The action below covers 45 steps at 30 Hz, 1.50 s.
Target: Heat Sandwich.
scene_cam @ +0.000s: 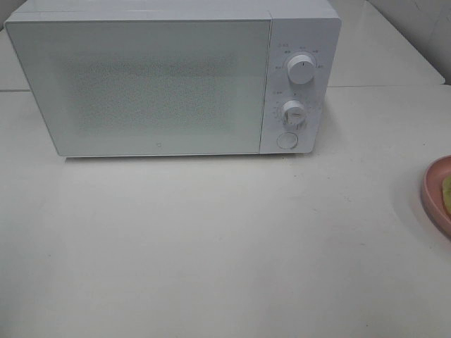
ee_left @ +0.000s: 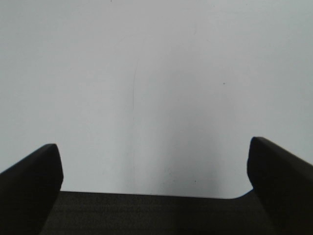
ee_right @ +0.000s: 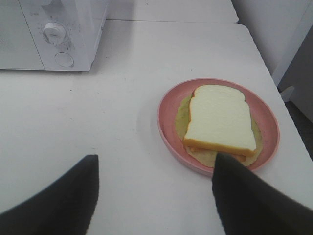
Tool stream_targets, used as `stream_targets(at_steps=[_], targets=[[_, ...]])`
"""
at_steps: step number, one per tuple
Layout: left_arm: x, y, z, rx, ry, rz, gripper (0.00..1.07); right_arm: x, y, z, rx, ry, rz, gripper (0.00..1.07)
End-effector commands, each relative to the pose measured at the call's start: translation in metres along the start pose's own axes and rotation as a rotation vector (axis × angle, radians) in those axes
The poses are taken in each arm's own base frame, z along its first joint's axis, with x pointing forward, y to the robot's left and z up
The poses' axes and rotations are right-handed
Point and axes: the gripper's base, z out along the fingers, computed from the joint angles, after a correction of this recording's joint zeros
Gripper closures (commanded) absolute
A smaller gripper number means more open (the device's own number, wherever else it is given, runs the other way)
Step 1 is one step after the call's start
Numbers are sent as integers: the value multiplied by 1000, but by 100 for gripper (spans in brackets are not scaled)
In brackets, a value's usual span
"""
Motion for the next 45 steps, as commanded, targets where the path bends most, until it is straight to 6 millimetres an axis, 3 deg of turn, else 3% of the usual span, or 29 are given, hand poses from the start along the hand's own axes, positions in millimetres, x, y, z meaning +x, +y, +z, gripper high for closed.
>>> stream_targets(at_steps=[1, 14, 45], targets=[[5, 0, -7, 5, -71, -2, 9, 1, 0, -4, 8, -38, 8, 43], [36, -2, -42, 10, -366, -30, 9, 1, 0, -4, 8, -38, 10, 43], [35, -2, -41, 10, -363, -29, 9, 1, 0, -3, 8, -33, 11, 43]])
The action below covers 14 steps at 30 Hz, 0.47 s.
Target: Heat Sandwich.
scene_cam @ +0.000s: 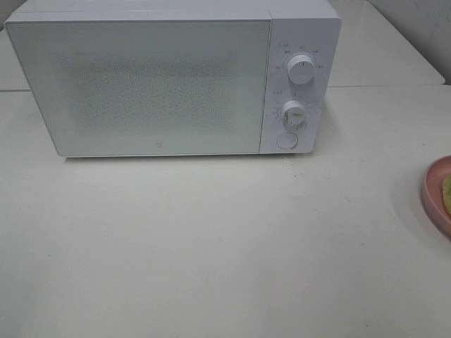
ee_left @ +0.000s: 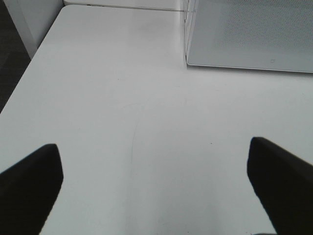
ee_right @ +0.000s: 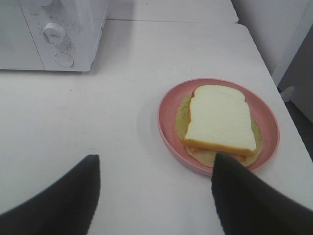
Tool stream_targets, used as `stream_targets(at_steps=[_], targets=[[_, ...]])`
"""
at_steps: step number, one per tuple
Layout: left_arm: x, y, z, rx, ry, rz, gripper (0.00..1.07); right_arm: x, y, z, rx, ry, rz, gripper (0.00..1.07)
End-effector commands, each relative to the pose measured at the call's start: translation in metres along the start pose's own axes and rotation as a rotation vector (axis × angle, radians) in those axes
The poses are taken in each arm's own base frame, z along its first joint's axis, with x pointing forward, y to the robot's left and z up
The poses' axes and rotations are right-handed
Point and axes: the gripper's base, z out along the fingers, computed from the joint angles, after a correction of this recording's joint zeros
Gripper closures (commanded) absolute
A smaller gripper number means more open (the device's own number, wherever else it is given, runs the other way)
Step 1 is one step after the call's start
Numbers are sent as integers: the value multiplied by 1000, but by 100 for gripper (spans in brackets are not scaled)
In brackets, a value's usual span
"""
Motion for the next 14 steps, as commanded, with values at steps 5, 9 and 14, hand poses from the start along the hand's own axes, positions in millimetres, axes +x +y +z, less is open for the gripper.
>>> stream_targets(at_steps=[5, 9, 14], targets=[[1, 0, -2, 3, -29, -1, 9, 1, 0, -3, 8, -33, 10, 43], [1, 0, -2, 3, -29, -1, 9, 1, 0, -3, 8, -33, 10, 43], [1, 0, -2, 3, -29, -1, 9, 1, 0, -3, 8, -33, 8, 44]])
